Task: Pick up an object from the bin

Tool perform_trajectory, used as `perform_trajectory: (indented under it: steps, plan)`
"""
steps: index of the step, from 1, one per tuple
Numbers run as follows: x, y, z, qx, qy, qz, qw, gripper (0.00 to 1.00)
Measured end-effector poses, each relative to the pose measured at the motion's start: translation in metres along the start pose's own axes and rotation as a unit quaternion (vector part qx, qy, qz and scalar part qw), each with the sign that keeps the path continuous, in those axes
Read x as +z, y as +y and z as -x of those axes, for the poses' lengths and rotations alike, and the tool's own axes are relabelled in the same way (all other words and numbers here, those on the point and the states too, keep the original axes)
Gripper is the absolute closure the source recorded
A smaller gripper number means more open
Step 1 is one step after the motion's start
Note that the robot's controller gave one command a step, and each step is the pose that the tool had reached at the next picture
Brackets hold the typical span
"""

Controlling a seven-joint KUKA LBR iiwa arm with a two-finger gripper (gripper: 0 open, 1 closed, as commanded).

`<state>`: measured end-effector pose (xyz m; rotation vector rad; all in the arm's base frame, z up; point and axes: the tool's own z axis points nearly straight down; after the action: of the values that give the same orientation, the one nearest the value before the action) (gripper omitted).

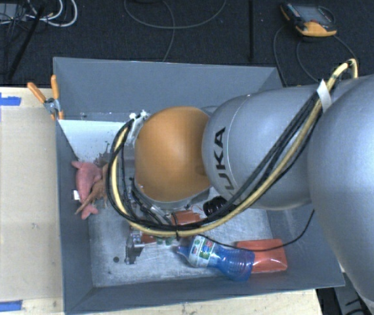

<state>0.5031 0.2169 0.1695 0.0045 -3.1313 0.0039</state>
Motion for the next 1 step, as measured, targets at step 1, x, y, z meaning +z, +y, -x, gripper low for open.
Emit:
perform_trajectory:
  steps: [1]
  plan:
    - [-0.0042, -0.0011, 0.0021, 0.002, -0.0037, 0.001, 1.0000, 0.00]
